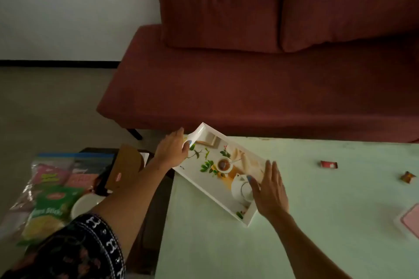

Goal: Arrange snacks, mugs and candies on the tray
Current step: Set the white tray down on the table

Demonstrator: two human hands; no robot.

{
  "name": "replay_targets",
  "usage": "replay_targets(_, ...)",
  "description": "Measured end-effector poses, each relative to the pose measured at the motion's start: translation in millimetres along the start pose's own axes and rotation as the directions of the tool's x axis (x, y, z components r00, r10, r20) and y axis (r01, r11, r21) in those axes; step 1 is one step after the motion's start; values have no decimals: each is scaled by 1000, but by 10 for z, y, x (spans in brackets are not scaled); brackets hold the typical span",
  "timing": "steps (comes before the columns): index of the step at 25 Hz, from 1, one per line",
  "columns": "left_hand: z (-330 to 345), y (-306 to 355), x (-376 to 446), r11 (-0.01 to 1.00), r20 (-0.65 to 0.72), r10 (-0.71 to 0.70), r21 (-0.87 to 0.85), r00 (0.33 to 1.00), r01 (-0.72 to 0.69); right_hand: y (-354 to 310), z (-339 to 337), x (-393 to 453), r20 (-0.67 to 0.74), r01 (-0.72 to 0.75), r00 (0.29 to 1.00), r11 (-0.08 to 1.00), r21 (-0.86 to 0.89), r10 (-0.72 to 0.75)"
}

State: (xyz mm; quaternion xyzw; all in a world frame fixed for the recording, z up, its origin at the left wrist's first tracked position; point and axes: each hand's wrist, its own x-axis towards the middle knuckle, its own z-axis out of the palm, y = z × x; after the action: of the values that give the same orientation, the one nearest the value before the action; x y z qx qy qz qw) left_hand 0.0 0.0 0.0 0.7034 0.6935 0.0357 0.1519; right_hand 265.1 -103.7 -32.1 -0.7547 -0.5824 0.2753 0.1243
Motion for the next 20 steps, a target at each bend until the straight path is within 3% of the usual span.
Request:
replay_targets(4,563,-330,411,992,64,-101,-76,993,105,430,649,57,50,-262,965,957,127,258)
replay_targets(9,1257,-617,974,980,112,-187,-44,976,192,750,1154,340,-23,-456,870,823,340,492)
replay_targets(13,1576,-785,1277,951,150,-276,-97,949,292,895,1336,490,-80,-479,818,751,454,569)
replay_targets(16,1585,-842,1395,922,98,-330,-179,939,343,989,1341,544,-71,-506,791,715,482,607)
replay_targets(20,1486,-888,1137,771,117,-461,-436,879,463,1105,1080,542,-36,-504,817,744,439,575)
